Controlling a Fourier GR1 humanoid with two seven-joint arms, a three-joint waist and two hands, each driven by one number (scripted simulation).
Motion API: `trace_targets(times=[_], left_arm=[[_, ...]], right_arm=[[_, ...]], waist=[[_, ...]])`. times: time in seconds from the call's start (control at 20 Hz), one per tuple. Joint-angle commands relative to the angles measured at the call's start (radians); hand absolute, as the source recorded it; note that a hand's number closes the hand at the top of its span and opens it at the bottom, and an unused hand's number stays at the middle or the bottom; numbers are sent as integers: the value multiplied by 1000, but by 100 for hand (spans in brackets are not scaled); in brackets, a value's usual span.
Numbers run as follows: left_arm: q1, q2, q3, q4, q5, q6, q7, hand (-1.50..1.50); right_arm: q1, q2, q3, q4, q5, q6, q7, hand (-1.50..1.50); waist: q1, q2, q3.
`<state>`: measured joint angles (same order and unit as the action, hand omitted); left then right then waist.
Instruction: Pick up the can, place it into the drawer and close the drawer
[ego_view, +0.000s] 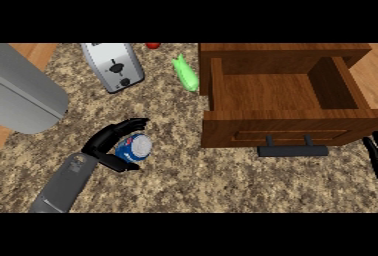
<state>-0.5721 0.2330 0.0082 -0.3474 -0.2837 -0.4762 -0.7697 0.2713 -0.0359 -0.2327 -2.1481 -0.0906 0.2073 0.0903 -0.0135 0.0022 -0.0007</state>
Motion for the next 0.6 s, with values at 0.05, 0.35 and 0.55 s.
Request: trace_targets(times=[0.05, 0.35, 0.55], left_arm=[[13, -11, -13, -39, 15, -129, -69, 150], [27, -35, -1, -152, 85, -190, 72, 150], [14, -58, 120, -162, 187, -11, 163, 150]], right_arm=[[36, 34, 51, -3, 33, -17, -37, -150], [19, 0, -26, -27, -31, 6, 15, -150], [23, -4, -37, 1, -29, 6, -26, -150]], waist=[[4, -2, 0], [12, -6, 1], [14, -4, 1]])
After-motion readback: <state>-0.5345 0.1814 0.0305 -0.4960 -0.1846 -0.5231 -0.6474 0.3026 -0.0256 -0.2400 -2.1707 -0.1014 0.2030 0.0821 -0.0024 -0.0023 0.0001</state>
